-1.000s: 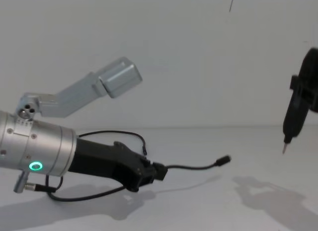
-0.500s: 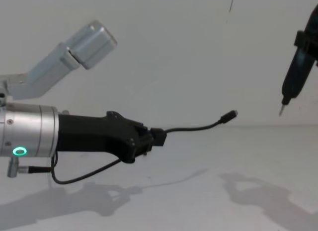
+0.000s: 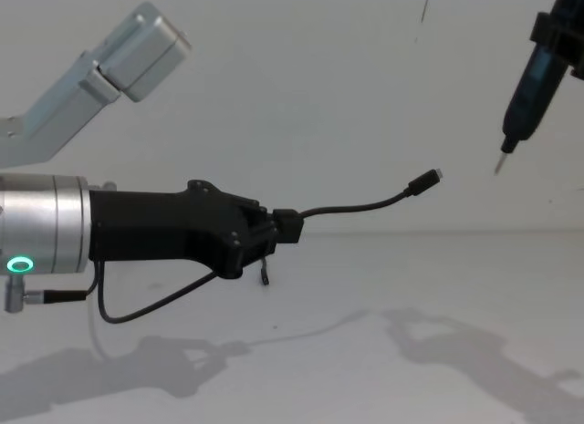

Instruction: Pick up the data cable with the one hand.

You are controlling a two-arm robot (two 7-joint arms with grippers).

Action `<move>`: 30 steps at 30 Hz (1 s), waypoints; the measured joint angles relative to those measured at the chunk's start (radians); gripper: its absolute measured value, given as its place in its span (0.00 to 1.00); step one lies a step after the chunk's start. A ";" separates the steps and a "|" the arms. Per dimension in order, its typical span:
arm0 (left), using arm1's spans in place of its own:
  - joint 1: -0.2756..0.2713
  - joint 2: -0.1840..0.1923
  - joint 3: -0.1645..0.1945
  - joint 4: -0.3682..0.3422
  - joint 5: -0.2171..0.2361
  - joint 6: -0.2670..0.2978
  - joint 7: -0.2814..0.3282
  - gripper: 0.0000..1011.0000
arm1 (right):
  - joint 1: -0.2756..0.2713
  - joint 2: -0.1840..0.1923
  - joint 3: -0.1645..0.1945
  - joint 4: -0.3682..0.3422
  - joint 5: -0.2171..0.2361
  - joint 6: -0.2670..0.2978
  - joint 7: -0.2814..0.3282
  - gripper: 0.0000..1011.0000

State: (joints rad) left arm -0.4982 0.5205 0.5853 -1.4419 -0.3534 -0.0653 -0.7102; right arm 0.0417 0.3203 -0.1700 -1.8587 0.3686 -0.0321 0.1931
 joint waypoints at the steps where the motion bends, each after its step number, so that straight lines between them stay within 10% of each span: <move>1: 0.001 0.001 -0.001 -0.001 -0.001 -0.002 0.000 0.04 | 0.003 -0.001 0.000 0.002 0.002 0.001 0.003 0.26; 30: 0.010 0.007 -0.011 -0.014 -0.008 -0.026 -0.004 0.04 | 0.079 -0.037 -0.025 0.058 0.064 0.017 0.053 0.26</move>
State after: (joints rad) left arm -0.4886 0.5271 0.5744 -1.4556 -0.3619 -0.0911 -0.7143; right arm 0.1203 0.2836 -0.1951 -1.8005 0.4328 -0.0153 0.2462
